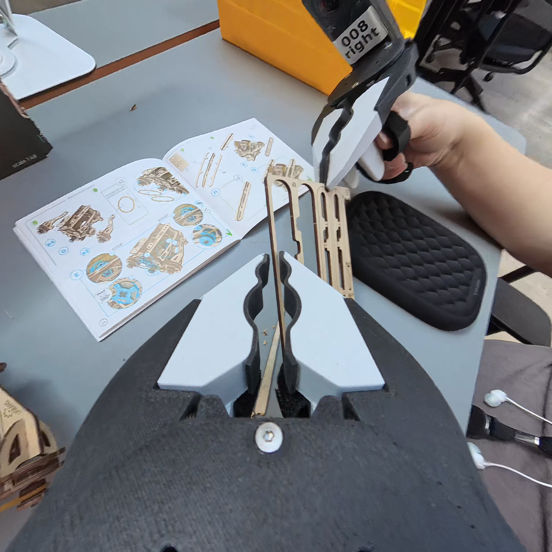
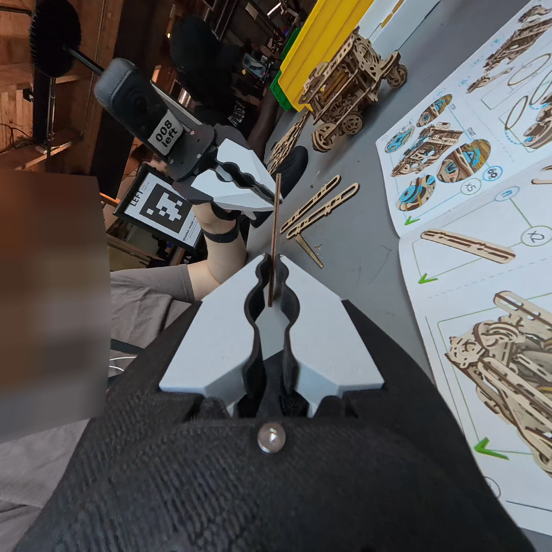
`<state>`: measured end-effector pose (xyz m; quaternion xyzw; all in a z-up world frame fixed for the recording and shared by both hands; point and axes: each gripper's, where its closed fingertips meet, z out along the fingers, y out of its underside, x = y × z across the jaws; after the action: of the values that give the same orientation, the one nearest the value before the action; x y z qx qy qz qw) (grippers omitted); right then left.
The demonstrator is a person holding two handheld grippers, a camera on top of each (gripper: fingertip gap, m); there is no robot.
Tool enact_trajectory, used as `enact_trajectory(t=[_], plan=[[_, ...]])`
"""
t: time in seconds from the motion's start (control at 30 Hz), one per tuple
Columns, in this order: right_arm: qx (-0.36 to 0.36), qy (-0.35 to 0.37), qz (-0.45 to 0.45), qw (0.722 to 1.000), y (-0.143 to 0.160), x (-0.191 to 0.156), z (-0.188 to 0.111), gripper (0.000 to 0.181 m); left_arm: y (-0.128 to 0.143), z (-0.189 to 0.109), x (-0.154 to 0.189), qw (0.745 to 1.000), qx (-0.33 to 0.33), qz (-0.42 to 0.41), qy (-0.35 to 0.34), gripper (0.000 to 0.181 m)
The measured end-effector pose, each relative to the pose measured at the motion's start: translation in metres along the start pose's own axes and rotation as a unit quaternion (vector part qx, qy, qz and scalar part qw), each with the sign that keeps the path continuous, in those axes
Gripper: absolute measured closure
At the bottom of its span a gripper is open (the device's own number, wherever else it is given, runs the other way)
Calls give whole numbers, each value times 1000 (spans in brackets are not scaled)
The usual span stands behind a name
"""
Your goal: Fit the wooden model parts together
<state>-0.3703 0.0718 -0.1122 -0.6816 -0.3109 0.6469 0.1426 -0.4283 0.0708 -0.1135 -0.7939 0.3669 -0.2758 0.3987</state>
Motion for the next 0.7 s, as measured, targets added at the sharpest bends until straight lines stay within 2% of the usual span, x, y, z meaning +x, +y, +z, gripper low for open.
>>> enact_trajectory(t=[0.13,0.2,0.23,0.37,0.47,0.57,0.63,0.7], plan=[[34,11,-41,998,-19,-13,-13,181,-27,-20,2,986,78,-89,115,150],[41,25,-64,997,-35,-22,-20,181,-42,-32,-2,976,107,-111,151,138],[43,33,-80,995,-46,-28,-25,181,-49,-36,-5,975,111,-111,155,131],[46,80,-156,984,-96,-58,-39,181,-74,-45,-6,979,96,-61,168,124],[54,85,-205,974,-125,-88,-43,181,-99,-48,4,971,86,-59,216,127],[88,84,-234,965,-136,-100,-49,181,-109,-38,0,976,56,-40,209,133],[92,90,-216,968,-139,-92,-53,181,-98,-29,4,975,12,-14,222,148],[88,83,-207,971,-136,-86,-57,181,-85,-20,8,968,-25,14,247,180]])
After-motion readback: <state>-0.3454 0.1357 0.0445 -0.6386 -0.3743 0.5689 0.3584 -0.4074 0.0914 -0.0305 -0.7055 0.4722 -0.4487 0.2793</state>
